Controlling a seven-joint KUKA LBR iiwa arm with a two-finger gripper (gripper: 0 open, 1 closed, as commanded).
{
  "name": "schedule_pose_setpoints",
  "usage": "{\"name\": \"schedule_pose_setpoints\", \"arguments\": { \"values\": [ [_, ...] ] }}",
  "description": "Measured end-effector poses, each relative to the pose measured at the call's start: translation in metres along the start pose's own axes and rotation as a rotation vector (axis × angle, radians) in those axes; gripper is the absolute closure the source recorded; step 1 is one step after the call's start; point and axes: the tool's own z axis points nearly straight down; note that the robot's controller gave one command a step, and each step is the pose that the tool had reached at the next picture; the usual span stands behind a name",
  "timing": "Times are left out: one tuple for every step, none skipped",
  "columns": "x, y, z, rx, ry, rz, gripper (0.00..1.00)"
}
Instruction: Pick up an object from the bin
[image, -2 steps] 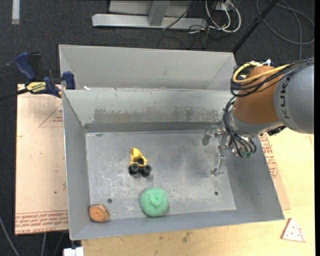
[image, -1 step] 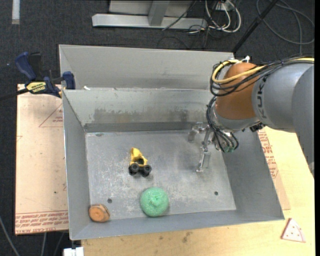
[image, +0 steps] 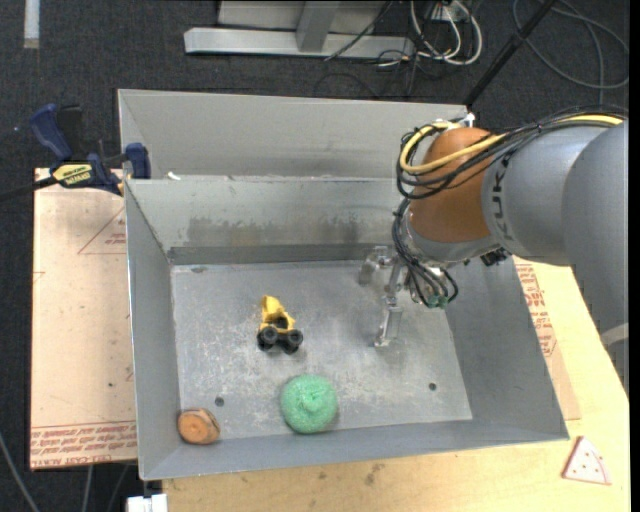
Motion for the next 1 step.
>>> {"name": "schedule_pose_setpoints", "arguments": {
  "values": [
    [0.0006,0.0087,0.0007,0.000,0.001,-0.002,0.00]
  ]
}}
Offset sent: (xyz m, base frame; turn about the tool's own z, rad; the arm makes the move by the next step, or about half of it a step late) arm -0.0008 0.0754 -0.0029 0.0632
